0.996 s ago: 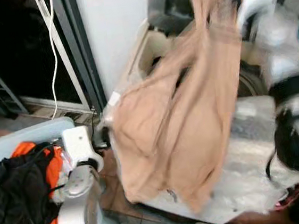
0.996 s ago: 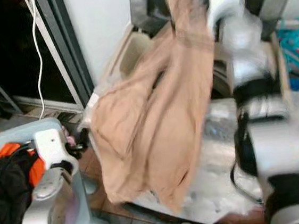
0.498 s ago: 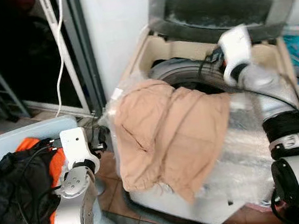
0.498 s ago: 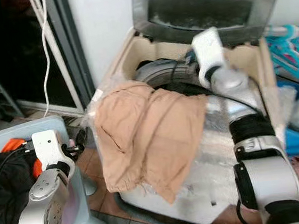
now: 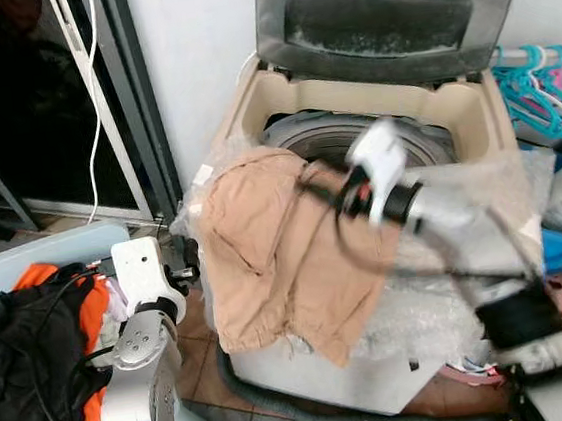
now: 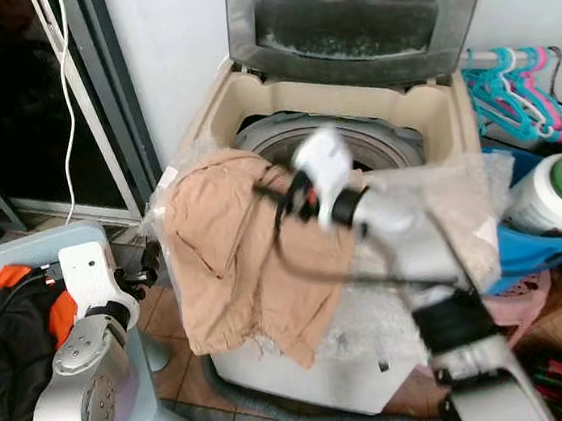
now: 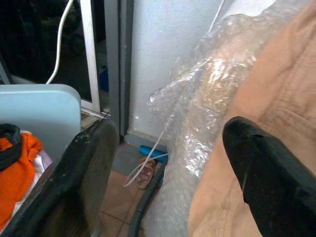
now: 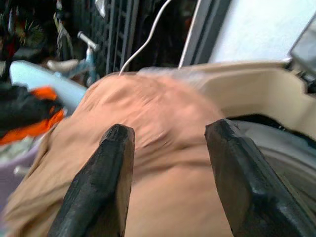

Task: Clothes washing

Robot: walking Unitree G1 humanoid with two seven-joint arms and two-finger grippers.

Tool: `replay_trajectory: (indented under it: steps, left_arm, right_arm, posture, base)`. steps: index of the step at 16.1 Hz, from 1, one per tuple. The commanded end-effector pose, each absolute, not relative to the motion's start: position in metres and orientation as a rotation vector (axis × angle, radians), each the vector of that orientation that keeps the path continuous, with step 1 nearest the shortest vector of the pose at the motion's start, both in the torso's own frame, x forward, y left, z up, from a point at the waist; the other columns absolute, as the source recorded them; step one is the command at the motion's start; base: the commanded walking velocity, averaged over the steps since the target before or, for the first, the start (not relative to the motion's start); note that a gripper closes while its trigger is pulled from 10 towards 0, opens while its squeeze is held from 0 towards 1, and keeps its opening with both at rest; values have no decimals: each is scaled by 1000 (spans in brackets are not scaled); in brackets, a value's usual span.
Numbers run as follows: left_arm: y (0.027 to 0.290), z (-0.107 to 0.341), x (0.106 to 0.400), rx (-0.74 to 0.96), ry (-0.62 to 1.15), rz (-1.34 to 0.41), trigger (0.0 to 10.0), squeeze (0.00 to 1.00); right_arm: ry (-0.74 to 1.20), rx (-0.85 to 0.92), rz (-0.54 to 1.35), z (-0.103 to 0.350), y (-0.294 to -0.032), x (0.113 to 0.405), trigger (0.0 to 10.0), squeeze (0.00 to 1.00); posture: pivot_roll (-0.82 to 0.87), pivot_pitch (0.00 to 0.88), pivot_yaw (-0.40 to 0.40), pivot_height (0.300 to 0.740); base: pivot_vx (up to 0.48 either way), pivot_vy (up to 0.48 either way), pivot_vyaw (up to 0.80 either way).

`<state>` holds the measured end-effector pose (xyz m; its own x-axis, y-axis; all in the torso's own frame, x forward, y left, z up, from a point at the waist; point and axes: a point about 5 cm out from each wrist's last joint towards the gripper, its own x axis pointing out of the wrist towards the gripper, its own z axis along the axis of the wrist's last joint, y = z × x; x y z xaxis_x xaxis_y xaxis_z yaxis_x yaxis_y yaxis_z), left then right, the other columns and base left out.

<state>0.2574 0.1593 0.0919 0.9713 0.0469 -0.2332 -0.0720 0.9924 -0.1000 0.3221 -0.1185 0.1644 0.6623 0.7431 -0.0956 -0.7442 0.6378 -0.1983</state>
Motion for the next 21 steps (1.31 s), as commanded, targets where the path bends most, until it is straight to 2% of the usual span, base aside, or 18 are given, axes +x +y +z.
replay_trajectory:
  steps: [1,4,7,8,10,11,12,13,18,21]
  left_arm:
    - [158,93,258,-102,232,58,10000,0]
    - [159,93,257,-98,234,56,10000,0]
    - [158,92,257,-94,235,53,10000,0]
    - [158,92,257,-92,236,53,10000,0]
    - [158,92,257,-90,236,53,10000,0]
    - [158,92,257,-91,237,54,10000,0]
    - [158,92,257,-93,239,56,10000,0]
    - [157,92,258,-95,241,54,10000,0]
    - [157,91,259,-92,245,48,10000,0]
    - [156,92,260,-89,242,47,10000,0]
  right_arm:
    - [-27,-281,851,167,-115,320,10000,1000]
    - [-13,-382,737,151,-106,323,10000,1000]
    - [-58,-391,666,155,-86,326,10000,1000]
    - [-58,-461,613,150,-81,327,10000,1000]
    - [-52,-498,560,146,-80,328,10000,984]
    - [-41,-517,530,144,-83,329,2745,847]
    - [19,-589,501,133,-93,330,0,325]
    - [118,-584,485,118,-104,329,0,0]
    - [173,-560,514,109,-107,325,0,0]
    - [232,-469,534,109,-112,329,0,0]
  posture:
    - [-26,0,-11,740]
    - [-24,0,-12,740]
    - [-19,0,-14,740]
    - [-14,0,-15,740]
    - [-13,0,-15,740]
    - [-14,0,-15,740]
    - [-18,0,-15,740]
    - [-20,0,-13,740]
    - [-23,0,-11,740]
    - [-22,0,-9,740]
  base:
    - [0,0,0]
    - [0,0,0]
    - [0,0,0]
    - [0,0,0]
    - [0,0,0]
    - [0,0,0]
    - [0,0,0]
    - [0,0,0]
    - [0,0,0]
    - [0,0,0]
